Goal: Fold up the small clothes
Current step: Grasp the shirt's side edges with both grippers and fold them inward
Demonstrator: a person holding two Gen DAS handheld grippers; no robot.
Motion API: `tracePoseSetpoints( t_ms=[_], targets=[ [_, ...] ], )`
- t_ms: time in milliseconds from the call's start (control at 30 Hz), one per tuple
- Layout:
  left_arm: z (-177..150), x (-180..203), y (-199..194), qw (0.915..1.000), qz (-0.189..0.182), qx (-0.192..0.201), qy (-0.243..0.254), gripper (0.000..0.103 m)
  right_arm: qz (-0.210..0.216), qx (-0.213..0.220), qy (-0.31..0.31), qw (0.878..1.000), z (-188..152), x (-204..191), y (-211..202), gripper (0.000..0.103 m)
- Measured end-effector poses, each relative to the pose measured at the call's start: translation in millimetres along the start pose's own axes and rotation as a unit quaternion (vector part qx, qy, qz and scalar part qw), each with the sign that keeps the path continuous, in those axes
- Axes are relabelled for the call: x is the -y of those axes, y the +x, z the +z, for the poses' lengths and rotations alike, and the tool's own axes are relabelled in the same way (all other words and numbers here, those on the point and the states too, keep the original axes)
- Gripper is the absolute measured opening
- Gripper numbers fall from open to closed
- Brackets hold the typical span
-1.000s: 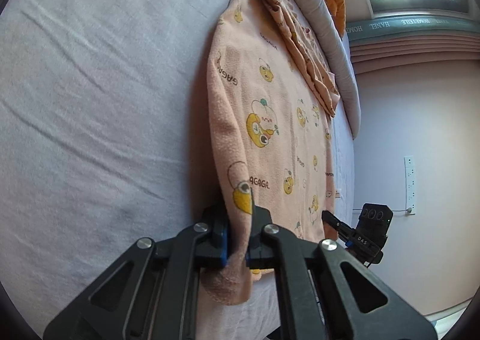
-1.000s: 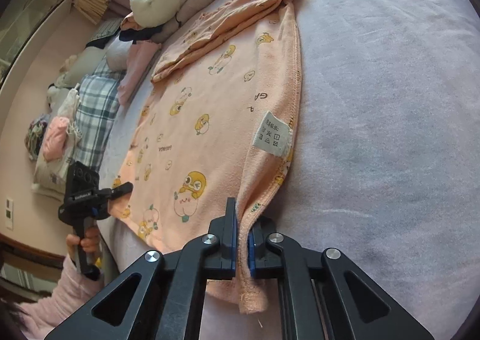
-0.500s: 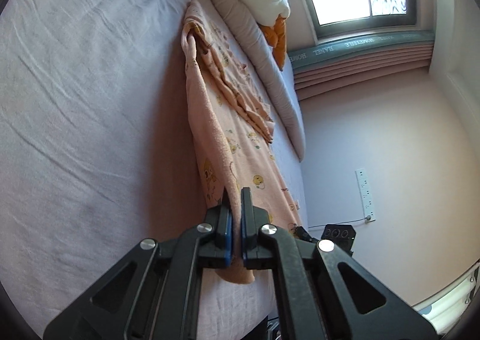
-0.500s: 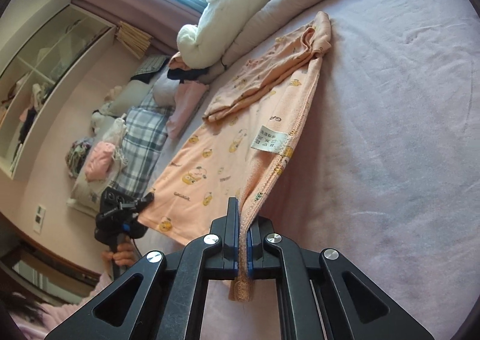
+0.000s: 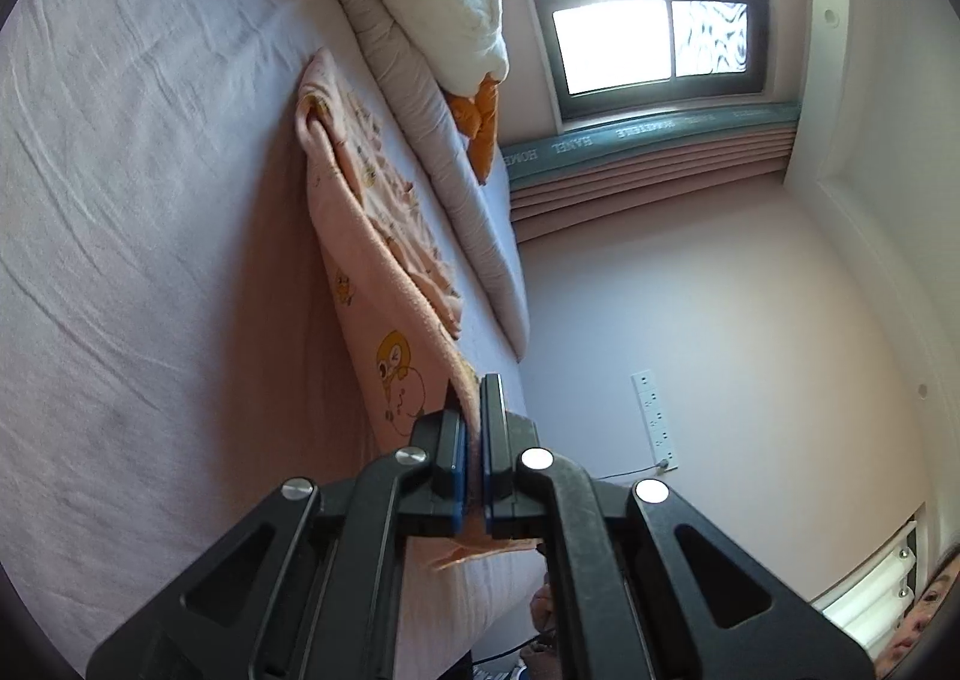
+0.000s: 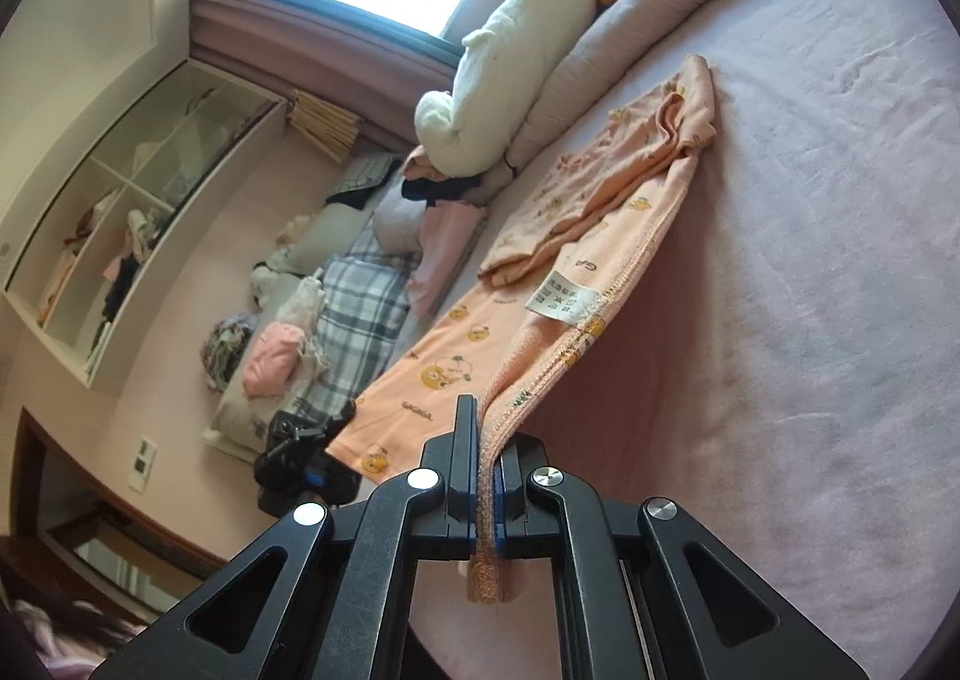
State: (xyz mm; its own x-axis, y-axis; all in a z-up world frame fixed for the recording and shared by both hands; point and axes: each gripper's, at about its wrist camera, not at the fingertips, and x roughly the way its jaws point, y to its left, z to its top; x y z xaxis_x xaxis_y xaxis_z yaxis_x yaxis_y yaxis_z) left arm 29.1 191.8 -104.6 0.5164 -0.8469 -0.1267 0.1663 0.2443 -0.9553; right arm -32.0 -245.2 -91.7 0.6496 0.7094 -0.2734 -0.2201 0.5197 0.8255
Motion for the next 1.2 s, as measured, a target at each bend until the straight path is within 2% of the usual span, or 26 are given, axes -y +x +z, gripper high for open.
tracePoseSetpoints(
  t_ms=[200, 367, 467, 567, 767, 867, 1100, 1200],
  targets=[
    [-14.6, 26.2, -25.3, 0.9994, -0.032, -0.005, 0.012, 0.002, 0.001, -0.004, 0.001, 1.0, -15.8, -14.7, -21.3, 0.006],
    [-37.8, 57.9, -38.0, 0.9971, -0.065, -0.028, 0.029, 0.002, -0.017, -0.05, -0.025, 0.998, -33.5, -45.6, -34.5, 0.006],
    [-52.3, 74.4, -43.9, 0.9961, -0.06, -0.05, 0.04, 0.002, -0.025, -0.069, -0.036, 0.997, -38.9, -61.6, -46.1, 0.006],
    [-55.9, 82.6, -46.3, 0.9966, -0.046, -0.051, 0.044, 0.002, -0.027, -0.07, -0.044, 0.996, -38.7, -70.5, -51.6, 0.006],
    [-26.7, 86.3, -19.4, 0.9968, -0.012, -0.046, 0.063, 0.002, -0.007, -0.042, -0.042, 0.998, -9.3, -58.4, -34.1, 0.006],
    [-3.2, 82.1, 3.6, 0.9971, 0.002, -0.036, 0.066, 0.002, -0.019, -0.027, -0.026, 0.999, 18.7, -45.0, -19.0, 0.006],
    [47.9, 46.2, 36.4, 0.9995, 0.024, -0.002, 0.021, 0.002, -0.047, 0.001, 0.043, 0.998, 74.9, 2.2, 5.8, 0.006],
    [70.6, 23.0, 50.6, 0.999, 0.045, 0.009, -0.005, 0.002, -0.058, 0.005, 0.074, 0.996, 95.2, 27.2, 17.4, 0.006]
  ],
)
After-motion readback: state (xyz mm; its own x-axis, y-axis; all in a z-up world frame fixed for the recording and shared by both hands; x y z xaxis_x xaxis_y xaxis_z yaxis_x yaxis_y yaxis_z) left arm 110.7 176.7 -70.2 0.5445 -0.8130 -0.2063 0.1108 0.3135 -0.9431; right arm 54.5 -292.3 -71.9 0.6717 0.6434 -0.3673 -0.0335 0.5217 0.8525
